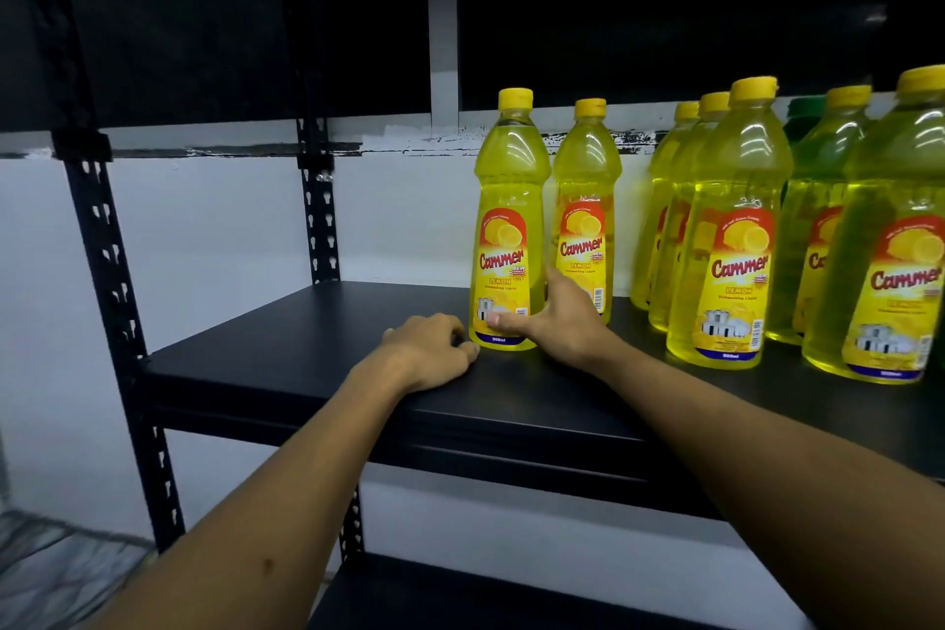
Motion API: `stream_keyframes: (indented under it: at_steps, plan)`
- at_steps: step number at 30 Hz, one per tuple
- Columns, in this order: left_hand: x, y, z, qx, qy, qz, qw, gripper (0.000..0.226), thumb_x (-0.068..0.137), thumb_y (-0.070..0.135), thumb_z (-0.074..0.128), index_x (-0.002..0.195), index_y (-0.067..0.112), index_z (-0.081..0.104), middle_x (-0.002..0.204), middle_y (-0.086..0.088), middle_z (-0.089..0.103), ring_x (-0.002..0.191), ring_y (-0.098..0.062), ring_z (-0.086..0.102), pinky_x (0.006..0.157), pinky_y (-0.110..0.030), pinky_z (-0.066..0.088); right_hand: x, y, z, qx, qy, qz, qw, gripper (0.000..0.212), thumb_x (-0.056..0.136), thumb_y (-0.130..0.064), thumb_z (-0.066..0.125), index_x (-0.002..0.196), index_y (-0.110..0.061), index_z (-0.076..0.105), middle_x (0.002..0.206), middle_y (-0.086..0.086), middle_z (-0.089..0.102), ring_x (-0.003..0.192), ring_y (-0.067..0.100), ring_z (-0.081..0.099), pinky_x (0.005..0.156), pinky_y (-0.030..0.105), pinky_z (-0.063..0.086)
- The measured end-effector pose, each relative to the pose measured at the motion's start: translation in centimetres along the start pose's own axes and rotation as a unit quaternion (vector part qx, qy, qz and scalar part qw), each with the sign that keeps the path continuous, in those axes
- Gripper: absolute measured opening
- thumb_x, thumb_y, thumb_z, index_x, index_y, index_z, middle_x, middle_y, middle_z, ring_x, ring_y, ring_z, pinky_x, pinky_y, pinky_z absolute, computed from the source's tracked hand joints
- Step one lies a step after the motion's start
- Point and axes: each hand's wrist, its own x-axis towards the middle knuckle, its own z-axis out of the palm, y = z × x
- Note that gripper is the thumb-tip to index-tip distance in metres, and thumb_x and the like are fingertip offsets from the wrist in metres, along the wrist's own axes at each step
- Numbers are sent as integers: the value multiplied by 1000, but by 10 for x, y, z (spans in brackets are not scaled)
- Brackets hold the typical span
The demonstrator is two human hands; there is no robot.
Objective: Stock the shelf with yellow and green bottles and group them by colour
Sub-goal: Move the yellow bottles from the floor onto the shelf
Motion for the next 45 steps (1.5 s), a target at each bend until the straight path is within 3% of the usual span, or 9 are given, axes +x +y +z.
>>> stream_keyframes:
  at_steps: [10, 14, 20, 28, 33, 39, 45]
  plan:
    - [-10, 7, -2, 67, -52, -11, 996, 71, 87, 75, 33, 143, 32, 40, 149, -2, 42, 139, -23, 35, 113, -50, 24, -41, -7, -36, 43, 50, 66, 996, 86, 75, -20, 83, 143, -18, 30, 122, 0, 57, 104, 17, 58, 93, 37, 49]
    - [-11, 8, -1, 65, -52, -15, 996, 73, 87, 75, 32, 145, 32, 38, 152, -2, 40, 141, -24, 34, 114, -51, 23, -46, -5, -41, 58, 84, 103, 989, 82, 73, -13, 84, 140, -19, 36, 127, 4, 56, 114, 25, 59, 98, 43, 50]
    - [-7, 5, 1, 56, -47, -13, 997, 73, 87, 75, 34, 146, 31, 38, 153, 0, 39, 141, -22, 34, 115, -50, 23, -45, -2, -41, 91, 99, 116, 984, 77, 74, -7, 82, 138, -20, 40, 127, 6, 59, 114, 27, 60, 98, 48, 51]
    - [-7, 6, 1, 61, -45, -8, 997, 71, 89, 72, 34, 146, 30, 37, 152, 0, 40, 140, -22, 35, 113, -48, 26, -41, 2, -41, 54, 106, 140, 983, 75, 78, -16, 80, 140, -21, 39, 129, 5, 60, 116, 28, 60, 99, 47, 50]
    - [-9, 8, 1, 63, -41, -5, 997, 70, 90, 71, 34, 146, 30, 38, 152, 0, 40, 140, -22, 35, 114, -48, 25, -38, 3, -36, -22, 114, 168, 979, 87, 79, -29, 79, 149, -23, 28, 132, 7, 58, 120, 30, 56, 101, 48, 48]
    - [-14, 12, 0, 59, -41, -7, 997, 68, 91, 69, 35, 146, 28, 38, 151, -1, 41, 139, -23, 38, 114, -47, 26, -38, 1, -36, -59, 107, 176, 977, 87, 82, -32, 76, 150, -23, 22, 131, 9, 58, 117, 33, 58, 99, 47, 49]
    - [-17, 15, -2, 64, -39, -9, 997, 67, 92, 68, 34, 146, 28, 38, 151, -2, 41, 139, -23, 37, 114, -47, 26, -38, -2, -38, -67, 87, 200, 974, 60, 89, -32, 69, 135, -13, 36, 134, 13, 55, 120, 35, 56, 97, 46, 48]
